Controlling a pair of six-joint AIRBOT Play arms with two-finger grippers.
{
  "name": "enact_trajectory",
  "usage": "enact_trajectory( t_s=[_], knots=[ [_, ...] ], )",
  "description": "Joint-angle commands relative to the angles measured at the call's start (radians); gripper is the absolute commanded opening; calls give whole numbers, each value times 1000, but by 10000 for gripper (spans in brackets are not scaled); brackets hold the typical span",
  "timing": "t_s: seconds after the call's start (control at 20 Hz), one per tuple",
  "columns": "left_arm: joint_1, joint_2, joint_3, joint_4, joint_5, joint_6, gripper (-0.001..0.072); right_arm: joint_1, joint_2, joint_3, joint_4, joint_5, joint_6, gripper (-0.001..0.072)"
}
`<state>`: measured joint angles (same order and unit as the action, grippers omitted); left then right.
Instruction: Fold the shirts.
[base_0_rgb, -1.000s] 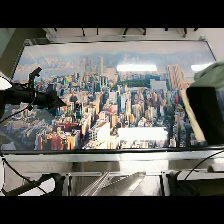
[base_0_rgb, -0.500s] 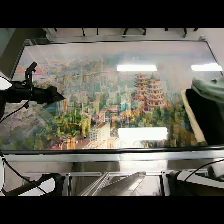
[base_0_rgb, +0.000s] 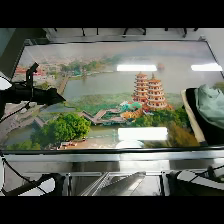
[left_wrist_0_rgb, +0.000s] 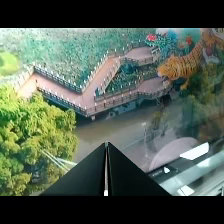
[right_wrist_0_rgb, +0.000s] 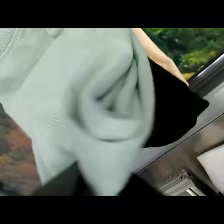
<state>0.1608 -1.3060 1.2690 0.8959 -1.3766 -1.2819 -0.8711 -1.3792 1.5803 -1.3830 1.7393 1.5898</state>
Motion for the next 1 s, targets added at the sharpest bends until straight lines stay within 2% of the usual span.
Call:
enact_trajectory(
  t_s=[0.0, 0.15, 0.25, 0.4, 0.55, 0.7, 0.75, 0.85, 0.95],
  knots=[
    [-1, 1, 1, -8, -66, -21, 17, -21, -35, -35, 13, -35, 8, 706],
    [-1, 1, 1, -7, -88, -27, 17, -55, -31, 5, 32, -14, 7, 703],
    [-1, 1, 1, -6, -86, -27, 17, -87, -11, 74, 6, 60, 5, 703],
    [-1, 1, 1, -6, -31, -26, 17, -108, 94, 163, -3, 102, 28, 703],
    [-1, 1, 1, -7, 8, -26, 17, -47, 241, 174, 137, 93, 43, 701],
    [-3, 1, 1, -8, 11, -27, 17, 166, 348, 145, 285, 66, 127, 692],
    [-5, 1, 1, -8, 9, -28, 17, 284, 379, 114, 323, 6, 163, 564],
    [-11, 1, 1, -6, 0, -28, 17, 568, 424, 31, 346, -186, 162, 34],
    [-26, 1, 0, -6, -26, -28, 17, 869, 424, -62, 293, -375, 213, 34]
  ],
)
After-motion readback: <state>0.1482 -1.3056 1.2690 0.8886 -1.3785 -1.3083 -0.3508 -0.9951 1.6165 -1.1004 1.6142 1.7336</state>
